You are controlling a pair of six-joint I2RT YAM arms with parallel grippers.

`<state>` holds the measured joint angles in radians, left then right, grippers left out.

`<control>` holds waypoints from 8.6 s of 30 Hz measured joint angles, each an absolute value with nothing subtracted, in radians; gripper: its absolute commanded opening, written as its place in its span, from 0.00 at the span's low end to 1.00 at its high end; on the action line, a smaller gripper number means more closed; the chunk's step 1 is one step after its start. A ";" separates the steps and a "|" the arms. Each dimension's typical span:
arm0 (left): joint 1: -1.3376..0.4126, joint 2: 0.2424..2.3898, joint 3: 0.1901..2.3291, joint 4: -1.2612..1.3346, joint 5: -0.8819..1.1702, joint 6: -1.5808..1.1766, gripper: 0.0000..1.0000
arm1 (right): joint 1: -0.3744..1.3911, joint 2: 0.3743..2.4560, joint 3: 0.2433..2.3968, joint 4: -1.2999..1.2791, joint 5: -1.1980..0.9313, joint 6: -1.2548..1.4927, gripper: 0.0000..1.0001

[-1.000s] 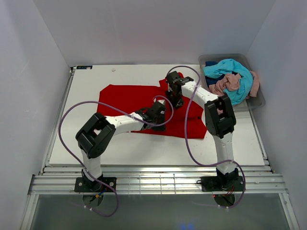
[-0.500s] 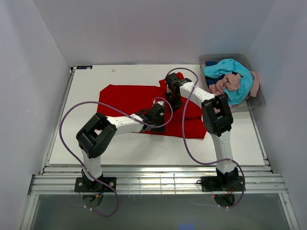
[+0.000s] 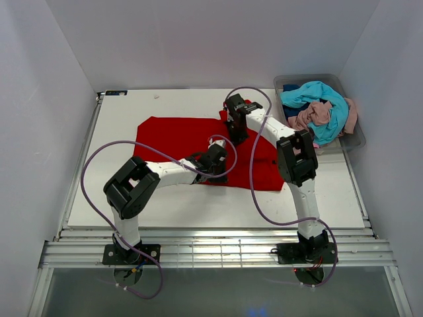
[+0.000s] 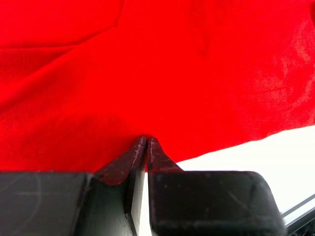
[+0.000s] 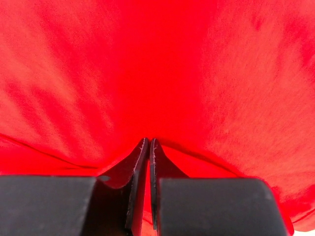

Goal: Fold and stack the t-shirts
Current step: Fold the flattened tshirt in 1/3 of the way

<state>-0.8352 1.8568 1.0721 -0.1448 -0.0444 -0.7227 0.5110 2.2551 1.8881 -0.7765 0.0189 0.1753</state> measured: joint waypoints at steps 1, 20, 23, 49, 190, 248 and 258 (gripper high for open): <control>-0.836 1.857 1.072 -0.145 -0.044 -0.724 0.18 | 0.511 2.263 1.916 -0.783 0.019 0.175 0.08; -0.840 1.855 1.060 -0.128 -0.056 -0.733 0.16 | 0.512 2.321 1.966 -0.786 -0.040 0.174 0.10; -0.840 1.855 1.060 -0.128 -0.056 -0.734 0.16 | 0.512 2.321 1.959 -0.785 -0.054 0.173 0.34; -0.912 2.137 1.552 -0.303 -0.049 -0.646 0.77 | 0.311 2.114 1.817 -0.803 0.043 0.146 0.62; -0.287 1.415 1.037 -0.506 -0.372 -0.505 0.00 | 0.500 1.757 1.407 -0.733 -0.103 0.181 0.08; 0.078 1.510 0.792 -0.469 -0.228 -0.442 0.00 | 0.563 1.842 1.186 -0.623 -0.126 0.256 0.08; 0.078 1.528 0.826 -0.550 -0.236 -0.449 0.00 | 0.563 1.717 1.018 -0.530 -0.136 0.299 0.08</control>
<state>0.0784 1.5280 0.8261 -0.5503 -0.2356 -0.4492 0.5632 1.7172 1.0183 -0.5297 -0.1356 0.2993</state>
